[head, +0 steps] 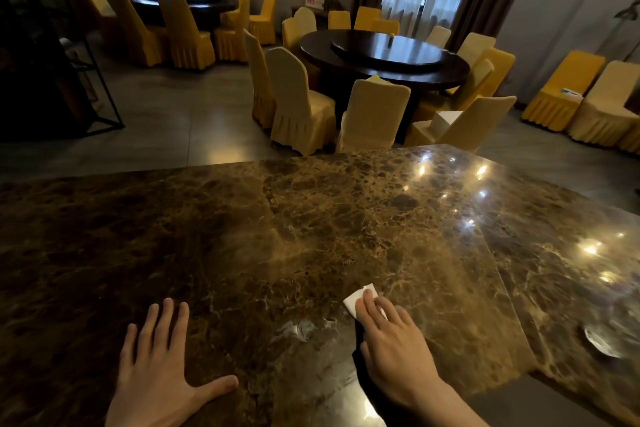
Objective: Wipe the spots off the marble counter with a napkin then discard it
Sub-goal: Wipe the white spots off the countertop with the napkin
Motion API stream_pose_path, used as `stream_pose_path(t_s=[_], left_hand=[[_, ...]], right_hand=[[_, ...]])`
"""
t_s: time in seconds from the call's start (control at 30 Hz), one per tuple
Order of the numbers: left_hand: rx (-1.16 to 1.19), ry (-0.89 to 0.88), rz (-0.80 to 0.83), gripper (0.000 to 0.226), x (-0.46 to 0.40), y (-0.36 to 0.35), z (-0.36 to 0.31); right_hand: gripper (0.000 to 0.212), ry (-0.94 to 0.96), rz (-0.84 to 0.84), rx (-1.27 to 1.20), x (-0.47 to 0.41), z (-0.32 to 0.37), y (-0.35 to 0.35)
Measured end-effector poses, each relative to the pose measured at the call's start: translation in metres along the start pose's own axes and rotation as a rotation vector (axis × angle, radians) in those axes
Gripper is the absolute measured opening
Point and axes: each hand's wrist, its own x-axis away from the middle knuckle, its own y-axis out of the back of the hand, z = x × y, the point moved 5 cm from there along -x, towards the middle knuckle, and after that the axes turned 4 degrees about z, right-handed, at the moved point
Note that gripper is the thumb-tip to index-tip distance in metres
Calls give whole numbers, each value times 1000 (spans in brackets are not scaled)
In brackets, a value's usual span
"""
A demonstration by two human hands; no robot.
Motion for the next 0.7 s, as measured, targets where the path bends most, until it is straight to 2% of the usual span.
stream_pose_path(t_s=[0.1,0.2,0.27,0.43,0.53,0.6,0.7], left_hand=[[6,7,-1,160,-1,0,1],[5,4,-10,159,-1,-1,1],[15,-4,-15,158,-1,-3,3],[55,-33,-82,157,-1,-6,5],[45,-36,-88,155,0,-7,5],[62,-40,-96,155,1,-6,5],[60,-42,-113,153,4,-6,3]], right_hand=[[57,-81,-5,94,-23,-18,12],[54,-215,6,21,-47,-33,20],[50,-242,-51,-25,-49,-28,20],[45,8,-114,-165,-12,8,1],[44,67,-130,-251,4,2,3],[39,-4,-155,-239,-4,-13,11],[38,-214,-191,-221,-23,-27,20]])
